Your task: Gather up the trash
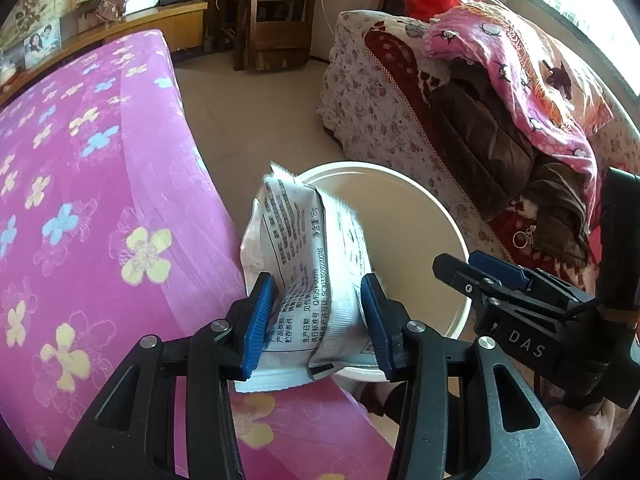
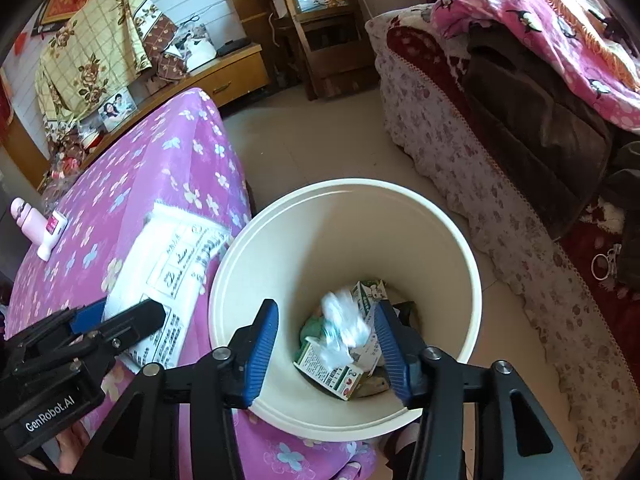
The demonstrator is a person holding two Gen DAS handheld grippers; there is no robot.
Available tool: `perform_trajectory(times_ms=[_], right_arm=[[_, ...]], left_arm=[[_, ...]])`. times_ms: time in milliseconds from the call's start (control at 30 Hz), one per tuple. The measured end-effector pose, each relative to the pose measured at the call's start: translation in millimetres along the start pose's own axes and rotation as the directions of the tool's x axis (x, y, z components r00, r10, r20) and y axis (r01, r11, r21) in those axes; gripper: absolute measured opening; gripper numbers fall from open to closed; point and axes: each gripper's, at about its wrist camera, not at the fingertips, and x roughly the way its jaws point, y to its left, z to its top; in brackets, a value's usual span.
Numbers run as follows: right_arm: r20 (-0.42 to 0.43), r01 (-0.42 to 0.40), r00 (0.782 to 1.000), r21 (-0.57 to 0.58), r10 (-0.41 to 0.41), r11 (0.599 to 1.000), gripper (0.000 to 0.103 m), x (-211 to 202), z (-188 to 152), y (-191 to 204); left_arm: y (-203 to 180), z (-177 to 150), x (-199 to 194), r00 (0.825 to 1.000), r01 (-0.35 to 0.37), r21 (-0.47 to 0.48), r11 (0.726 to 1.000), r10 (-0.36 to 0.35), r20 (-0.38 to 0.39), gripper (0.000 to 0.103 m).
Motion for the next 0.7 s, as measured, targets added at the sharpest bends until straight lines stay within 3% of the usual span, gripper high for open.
perform_trajectory(times_ms=[67, 133, 300, 533, 700], right_arm=[[0.001, 0.001, 1.000, 0.013, -0.001, 1.000, 0.050, -1, 0, -3], [-0.001, -0.001, 1.000, 0.022, 0.001, 1.000, 0.050, -1, -1, -4], [0.001, 0.001, 1.000, 0.017, -0.001, 1.000, 0.050, -4, -5, 0], [0.027, 0.005, 1.000, 0.012, -0.005, 1.000, 0.051, -14, -8, 9], [0.092, 0.026, 0.995, -0.027, -0.024, 0.999, 0.059, -35, -13, 27]], left_arm=[[3, -1, -2, 1.000, 0.011, -0.015, 1.000, -0.011, 0.011, 0.062], [6, -1, -6, 1.000, 0.011, -0.027, 1.000, -0.011, 0.028, 0.065], [12, -3, -14, 0.999, 0.000, -0.044, 0.999, 0.002, 0.042, 0.065], [21, -14, -34, 0.994, -0.083, -0.046, 0.996, 0.086, 0.073, 0.065], [25, -23, -57, 0.983, -0.140, -0.038, 0.989, 0.144, 0.117, 0.065]])
